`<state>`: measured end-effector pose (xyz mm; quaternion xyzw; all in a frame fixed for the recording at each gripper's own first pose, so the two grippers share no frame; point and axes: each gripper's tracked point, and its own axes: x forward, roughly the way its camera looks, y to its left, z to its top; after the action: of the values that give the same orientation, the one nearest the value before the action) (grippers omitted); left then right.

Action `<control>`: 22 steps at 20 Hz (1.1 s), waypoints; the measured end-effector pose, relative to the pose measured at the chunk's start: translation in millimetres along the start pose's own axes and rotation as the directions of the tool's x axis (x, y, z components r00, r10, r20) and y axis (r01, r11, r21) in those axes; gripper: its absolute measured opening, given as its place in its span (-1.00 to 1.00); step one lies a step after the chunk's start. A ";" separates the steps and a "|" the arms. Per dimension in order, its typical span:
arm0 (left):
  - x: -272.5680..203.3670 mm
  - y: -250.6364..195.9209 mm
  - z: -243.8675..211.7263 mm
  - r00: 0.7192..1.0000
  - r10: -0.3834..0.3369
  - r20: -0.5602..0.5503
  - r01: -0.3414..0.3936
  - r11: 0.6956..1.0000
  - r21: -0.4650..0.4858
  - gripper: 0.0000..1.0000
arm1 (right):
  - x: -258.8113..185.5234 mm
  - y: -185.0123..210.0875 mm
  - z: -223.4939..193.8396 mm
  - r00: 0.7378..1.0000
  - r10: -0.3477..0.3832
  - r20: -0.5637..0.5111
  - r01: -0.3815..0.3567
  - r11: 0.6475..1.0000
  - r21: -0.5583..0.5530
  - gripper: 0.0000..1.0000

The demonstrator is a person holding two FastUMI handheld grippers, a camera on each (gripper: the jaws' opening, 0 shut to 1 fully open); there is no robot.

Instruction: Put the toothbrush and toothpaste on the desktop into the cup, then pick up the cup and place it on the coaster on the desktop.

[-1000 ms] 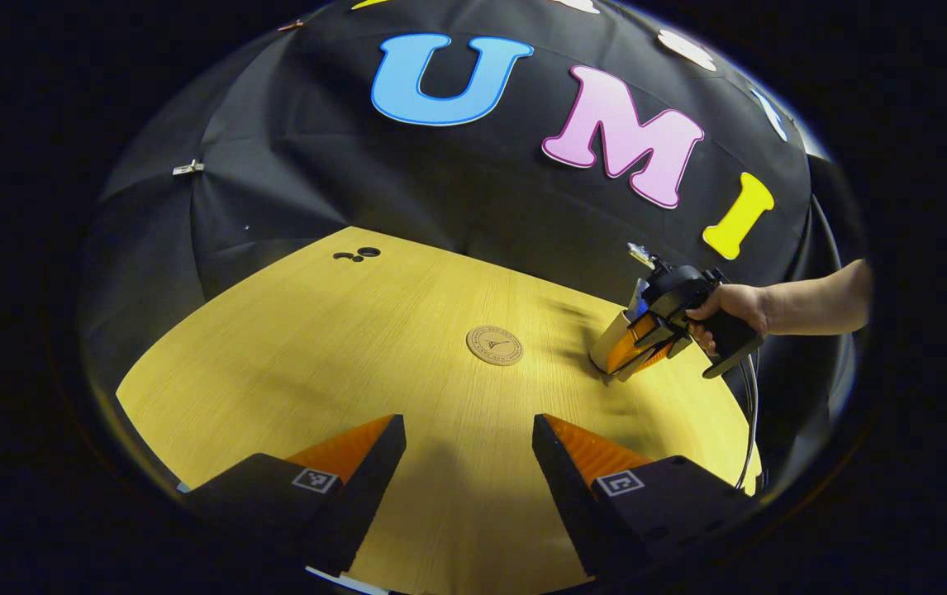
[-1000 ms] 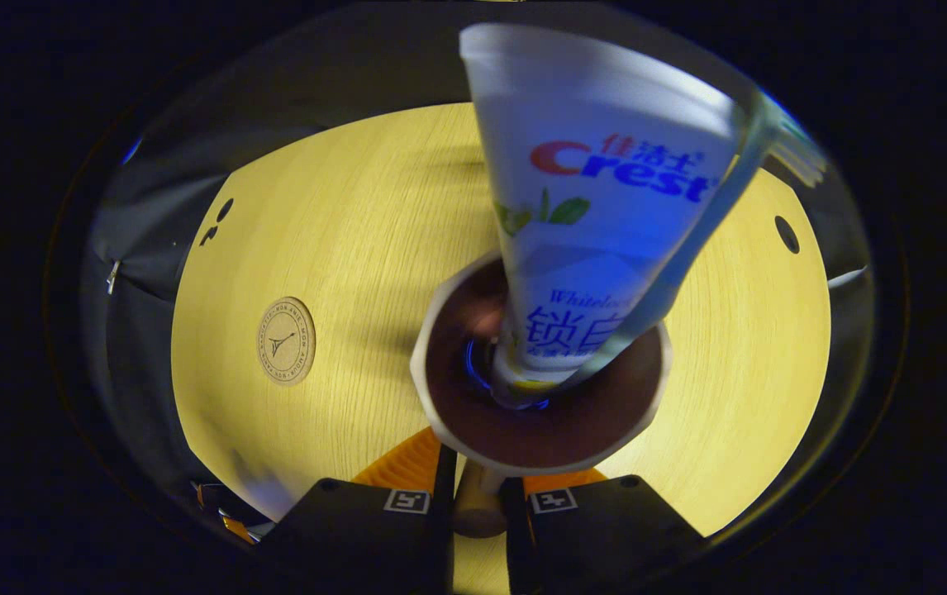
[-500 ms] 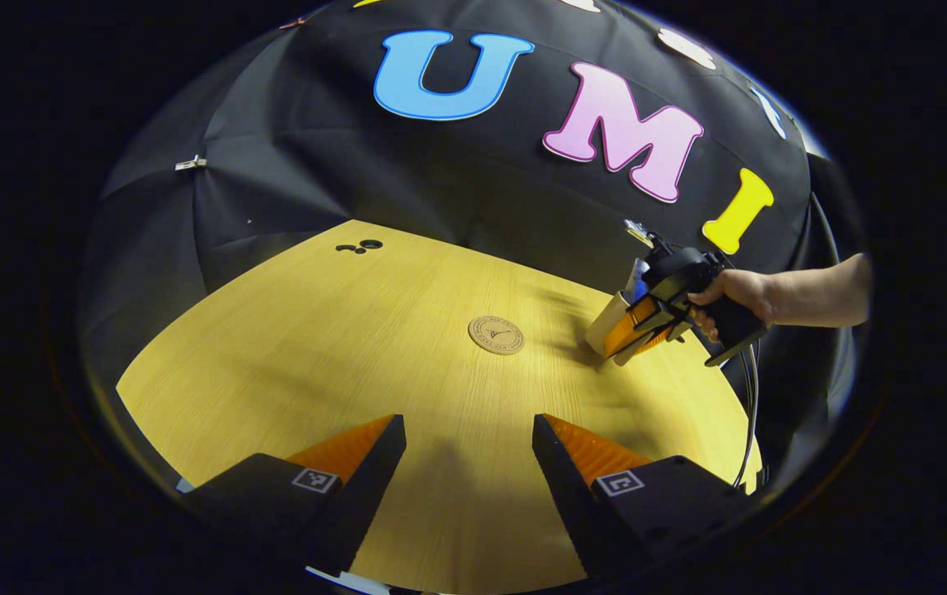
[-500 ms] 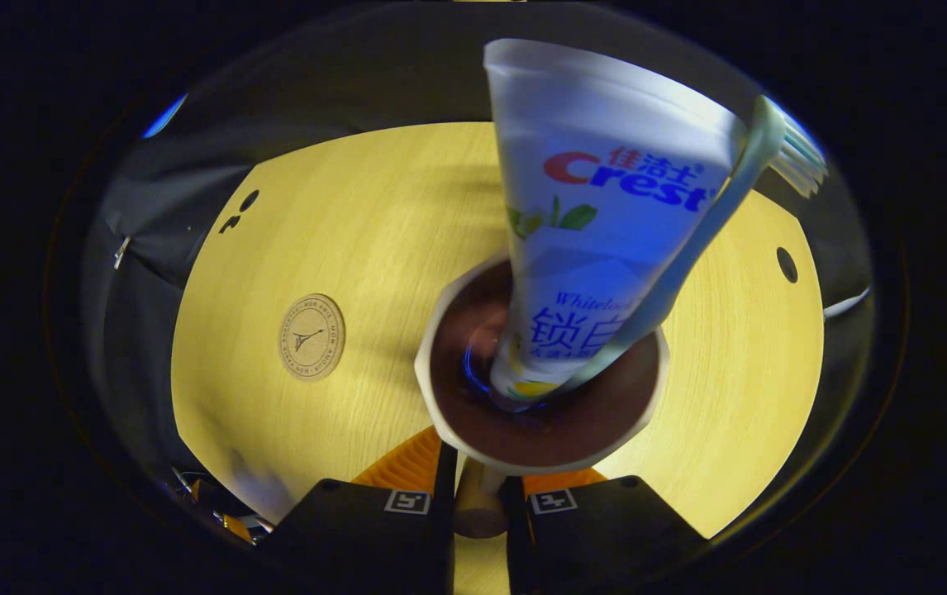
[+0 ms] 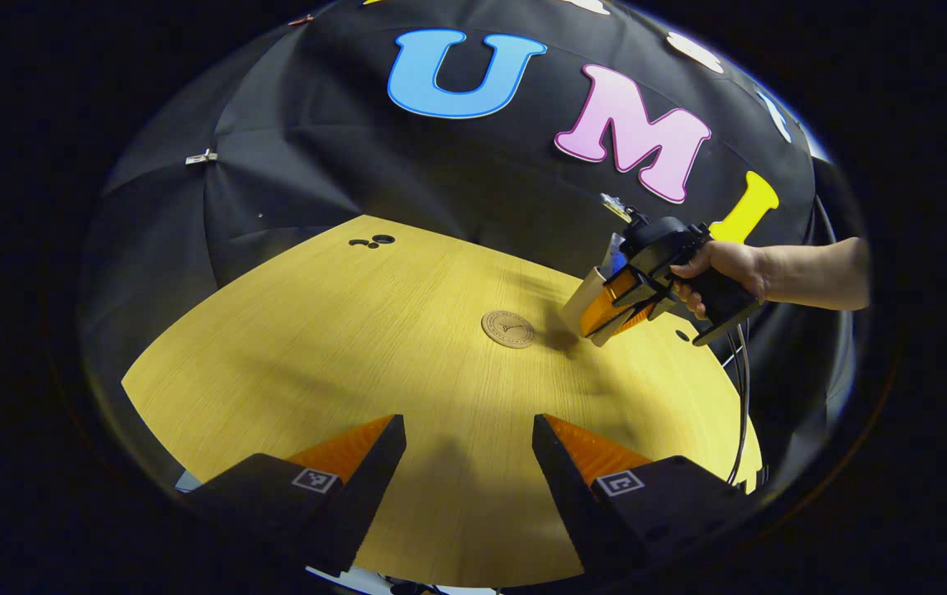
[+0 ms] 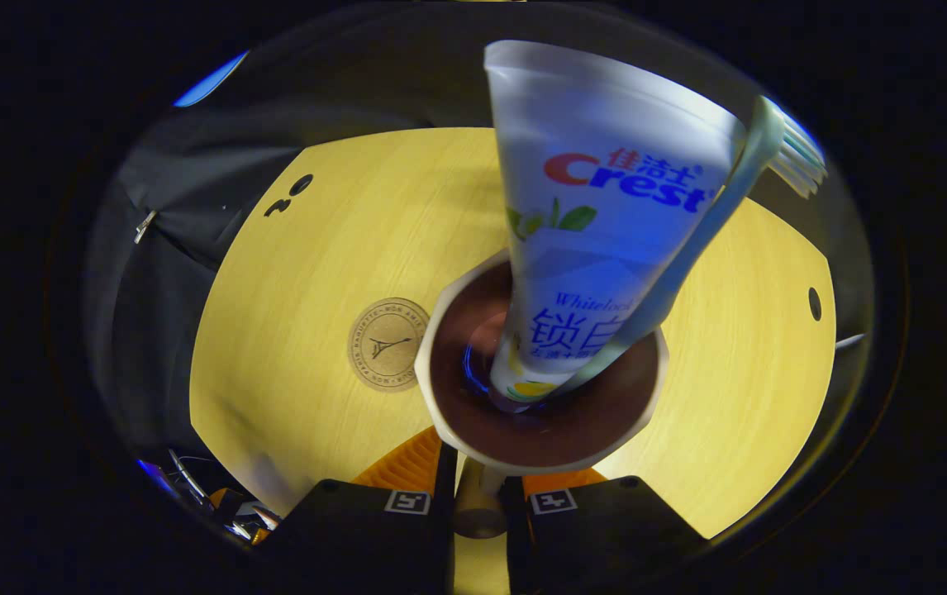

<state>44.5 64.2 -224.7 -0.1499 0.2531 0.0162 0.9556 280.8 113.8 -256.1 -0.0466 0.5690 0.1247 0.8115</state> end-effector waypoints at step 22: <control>-20.9 41.3 -25.8 0.997 0.069 -0.016 -0.071 0.992 -0.106 0.95 | 54.4 87.0 1.1 0.995 -0.046 -0.085 0.030 0.984 -0.178 -0.43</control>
<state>9.5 96.9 -247.2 -0.1919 0.2627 0.0623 0.9435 277.1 206.1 -300.9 -0.1345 0.5901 0.1569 0.7804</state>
